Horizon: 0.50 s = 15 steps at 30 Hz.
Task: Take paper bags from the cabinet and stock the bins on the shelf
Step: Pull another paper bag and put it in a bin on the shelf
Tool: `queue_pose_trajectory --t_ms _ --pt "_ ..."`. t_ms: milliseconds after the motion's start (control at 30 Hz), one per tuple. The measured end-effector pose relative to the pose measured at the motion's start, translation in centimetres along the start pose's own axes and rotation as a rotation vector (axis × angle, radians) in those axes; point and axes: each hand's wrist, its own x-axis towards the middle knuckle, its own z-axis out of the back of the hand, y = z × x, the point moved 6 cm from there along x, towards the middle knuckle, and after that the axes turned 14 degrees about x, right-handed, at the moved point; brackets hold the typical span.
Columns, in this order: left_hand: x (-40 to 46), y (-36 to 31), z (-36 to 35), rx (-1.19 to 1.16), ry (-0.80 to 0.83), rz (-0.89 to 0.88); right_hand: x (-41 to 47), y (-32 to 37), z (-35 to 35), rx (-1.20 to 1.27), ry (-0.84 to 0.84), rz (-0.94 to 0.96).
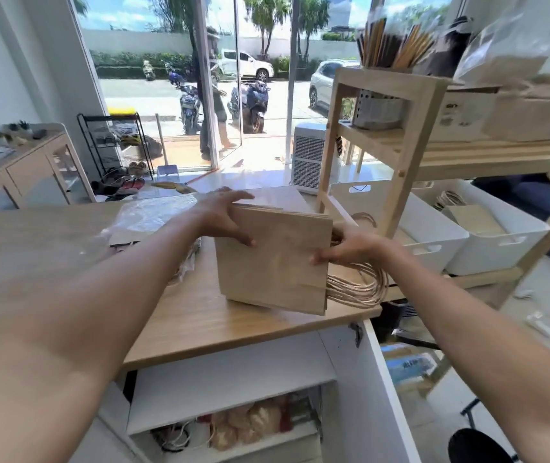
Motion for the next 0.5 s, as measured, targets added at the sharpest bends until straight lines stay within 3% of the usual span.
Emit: queue_pose_trajectory --t_ms 133,300,433,500 --pt "0.1 -0.6 -1.4 0.147 0.111 -0.027 0.5 -1.6 -0.8 -0.027 0.071 -0.060" --pt "0.0 -2.3 -1.5 0.404 0.121 -0.092 0.8 -2.9 -2.2 -0.090 0.184 -0.184" --pt "0.5 -2.6 -2.1 0.377 0.122 -0.124 1.0 -2.4 -1.8 -0.133 0.188 -0.183" --pt "1.0 -2.3 -2.2 0.358 0.121 -0.125 1.2 -1.3 -0.6 -0.023 0.188 -0.117"
